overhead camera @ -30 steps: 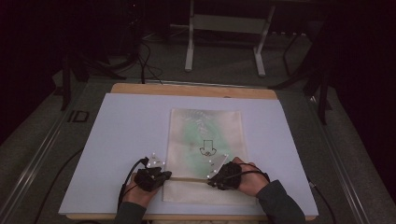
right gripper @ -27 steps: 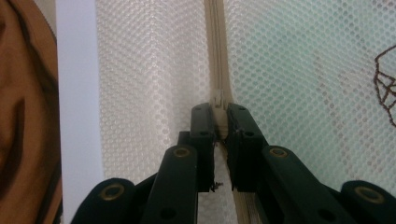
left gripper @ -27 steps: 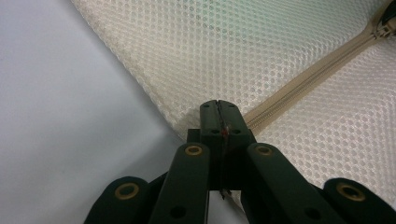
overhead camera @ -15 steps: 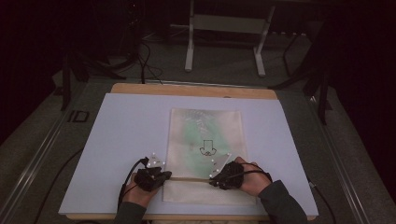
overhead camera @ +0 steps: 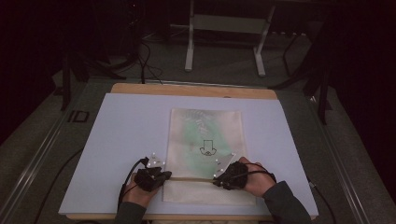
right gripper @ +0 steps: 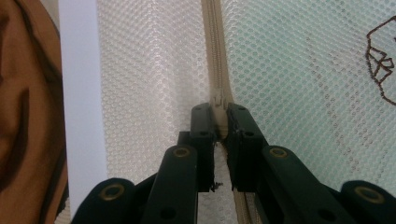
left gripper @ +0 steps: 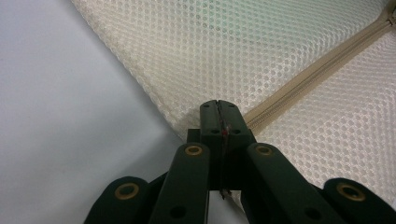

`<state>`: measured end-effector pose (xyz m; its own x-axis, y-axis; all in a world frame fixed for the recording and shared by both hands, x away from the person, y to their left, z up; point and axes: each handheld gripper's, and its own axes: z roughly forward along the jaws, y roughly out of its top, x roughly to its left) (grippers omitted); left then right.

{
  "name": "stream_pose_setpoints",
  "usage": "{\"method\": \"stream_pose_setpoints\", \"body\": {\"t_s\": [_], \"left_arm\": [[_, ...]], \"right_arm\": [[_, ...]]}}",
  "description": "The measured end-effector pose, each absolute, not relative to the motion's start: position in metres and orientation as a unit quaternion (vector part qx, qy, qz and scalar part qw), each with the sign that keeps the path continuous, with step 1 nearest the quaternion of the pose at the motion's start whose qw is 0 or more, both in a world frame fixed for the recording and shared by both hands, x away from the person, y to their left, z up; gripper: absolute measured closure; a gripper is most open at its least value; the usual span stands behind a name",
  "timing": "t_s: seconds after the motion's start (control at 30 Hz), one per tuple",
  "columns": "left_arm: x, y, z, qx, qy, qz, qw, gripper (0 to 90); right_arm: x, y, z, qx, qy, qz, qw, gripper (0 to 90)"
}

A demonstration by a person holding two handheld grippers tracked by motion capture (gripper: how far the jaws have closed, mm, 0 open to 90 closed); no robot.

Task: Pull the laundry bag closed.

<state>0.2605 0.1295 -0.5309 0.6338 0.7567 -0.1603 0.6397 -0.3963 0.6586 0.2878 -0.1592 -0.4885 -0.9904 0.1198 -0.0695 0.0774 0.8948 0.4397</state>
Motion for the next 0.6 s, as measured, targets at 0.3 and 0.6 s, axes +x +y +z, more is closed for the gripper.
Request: {"method": "stream_pose_setpoints", "body": {"t_s": [0.3, 0.6], "left_arm": [[0.260, 0.129, -0.531, 0.832, 0.420, 0.083, 0.354, 89.5], [0.260, 0.129, -0.531, 0.831, 0.420, 0.083, 0.354, 89.5]], "right_arm": [[0.289, -0.167, -0.488, 0.055, 0.972, 0.225, 0.049, 82.6], [0.289, -0.173, -0.487, 0.062, 0.970, 0.229, 0.047, 82.6]]}}
